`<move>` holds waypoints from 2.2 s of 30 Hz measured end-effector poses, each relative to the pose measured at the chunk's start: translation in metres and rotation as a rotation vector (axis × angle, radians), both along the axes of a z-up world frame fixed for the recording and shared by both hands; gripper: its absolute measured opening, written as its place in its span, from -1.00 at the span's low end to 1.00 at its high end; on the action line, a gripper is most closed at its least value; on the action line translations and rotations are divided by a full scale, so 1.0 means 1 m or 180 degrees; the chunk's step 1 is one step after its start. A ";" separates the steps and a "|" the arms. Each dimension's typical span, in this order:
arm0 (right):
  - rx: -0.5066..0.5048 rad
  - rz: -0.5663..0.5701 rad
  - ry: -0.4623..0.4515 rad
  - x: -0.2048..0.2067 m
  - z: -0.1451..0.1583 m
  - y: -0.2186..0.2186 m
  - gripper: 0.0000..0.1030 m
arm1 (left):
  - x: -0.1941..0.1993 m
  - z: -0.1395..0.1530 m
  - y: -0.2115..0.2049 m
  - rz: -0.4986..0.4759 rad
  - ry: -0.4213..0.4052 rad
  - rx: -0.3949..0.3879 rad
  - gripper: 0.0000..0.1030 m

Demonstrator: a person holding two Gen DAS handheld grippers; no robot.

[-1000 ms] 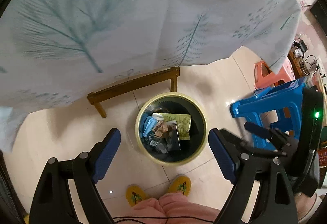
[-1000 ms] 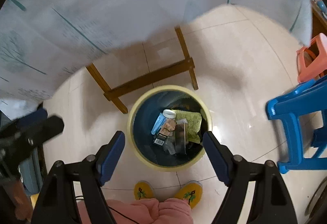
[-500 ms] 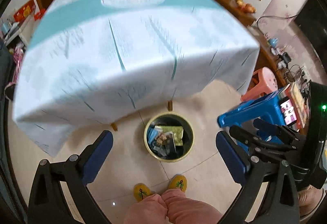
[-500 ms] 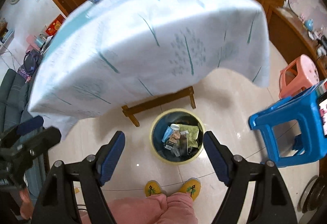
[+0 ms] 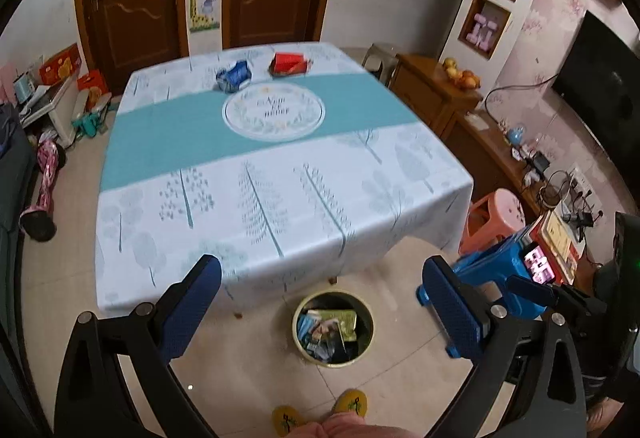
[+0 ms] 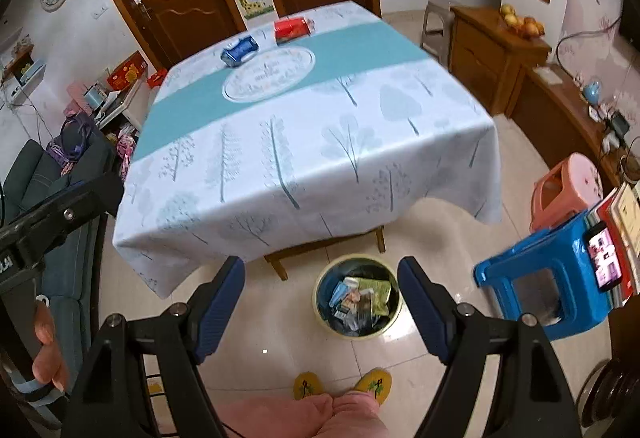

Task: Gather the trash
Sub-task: 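Move both tools back toward the blue carton and red packet on the table, then grasp the blue milk carton with the left tool while the right tool grasps the red packet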

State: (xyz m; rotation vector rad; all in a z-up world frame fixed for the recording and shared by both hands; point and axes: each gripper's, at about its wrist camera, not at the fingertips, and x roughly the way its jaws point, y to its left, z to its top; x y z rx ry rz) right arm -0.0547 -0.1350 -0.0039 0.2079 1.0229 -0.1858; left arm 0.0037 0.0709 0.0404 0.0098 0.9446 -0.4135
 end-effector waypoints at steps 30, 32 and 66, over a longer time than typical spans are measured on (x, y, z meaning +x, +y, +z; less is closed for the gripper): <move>-0.0054 0.0546 -0.0383 0.171 0.040 -0.049 0.53 | 0.142 0.015 -0.021 0.0708 -0.0287 0.0134 0.94; -0.0001 0.0683 -0.0293 0.197 0.034 -0.062 0.53 | 0.167 0.008 -0.031 0.0845 -0.0167 0.0164 0.94; -0.1471 0.3750 -0.0255 0.544 -0.090 -0.045 0.54 | 0.517 -0.128 -0.055 0.0894 0.0796 0.0911 0.94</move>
